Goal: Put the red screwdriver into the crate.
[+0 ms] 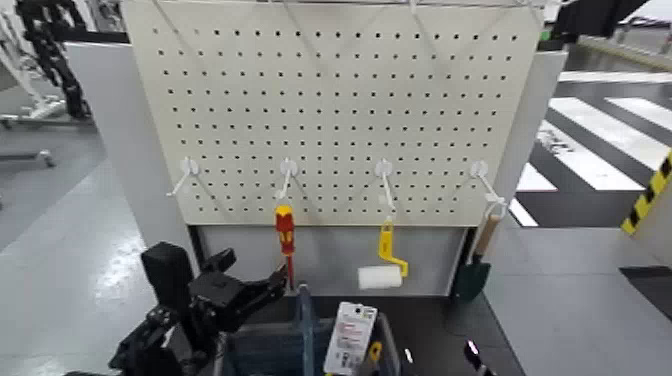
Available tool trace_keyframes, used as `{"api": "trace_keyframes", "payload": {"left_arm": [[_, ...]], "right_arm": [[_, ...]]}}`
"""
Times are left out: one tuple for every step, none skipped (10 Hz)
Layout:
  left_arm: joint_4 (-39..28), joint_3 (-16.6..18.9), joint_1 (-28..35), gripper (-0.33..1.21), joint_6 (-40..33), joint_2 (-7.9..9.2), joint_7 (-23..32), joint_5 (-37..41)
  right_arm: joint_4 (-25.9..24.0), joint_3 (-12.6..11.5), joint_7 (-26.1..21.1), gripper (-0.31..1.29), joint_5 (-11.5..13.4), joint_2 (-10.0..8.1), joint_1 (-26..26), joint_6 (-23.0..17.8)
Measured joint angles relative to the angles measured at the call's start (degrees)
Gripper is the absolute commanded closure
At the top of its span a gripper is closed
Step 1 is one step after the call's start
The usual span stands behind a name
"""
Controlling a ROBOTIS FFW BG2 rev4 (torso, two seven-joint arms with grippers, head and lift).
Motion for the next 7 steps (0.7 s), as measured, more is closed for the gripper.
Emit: {"api": "trace_keyframes", "payload": {"left_arm": [[1.6,-0.9,-1.5,0.12,0.0,0.5,-0.7,0.3],[3.2,-1.7,-3.1,0.12,-0.1,0.93,-1.4,0.5],[4.7,-2.5,-4.6,0.12,-0.3,1.28,-2.1,0.6],[6.1,-3.3,-5.9,0.12,-0.6,1.6,-2.6,0.7],[7.3,-4.0,-7.3,0.12,-0.8,1.85,-3.4,0.7],[8.7,-4.8,-8.8,0.12,-1.4,2.08,-4.2,0.7],[10.1,-5.8,-10.3,0.12,-1.6,2.28,-4.7,0.7]], "right_arm": [[0.1,0.1,0.0,0.16,0.0,-0.04,-0.1,0.0],[0.1,0.2,0.0,0.16,-0.1,-0.09,-0.2,0.0],[0.2,0.2,0.1,0.16,-0.1,-0.15,-0.3,0.0],[0.3,0.3,0.1,0.16,-0.2,-0.22,-0.4,-0.1],[0.4,0.4,0.1,0.16,-0.3,-0.28,-0.4,-0.2],[0.6,0.6,0.1,0.16,-0.4,-0.35,-0.5,-0.4],[0.7,0.6,0.1,0.16,-0.5,-0.43,-0.7,-0.5]]}}
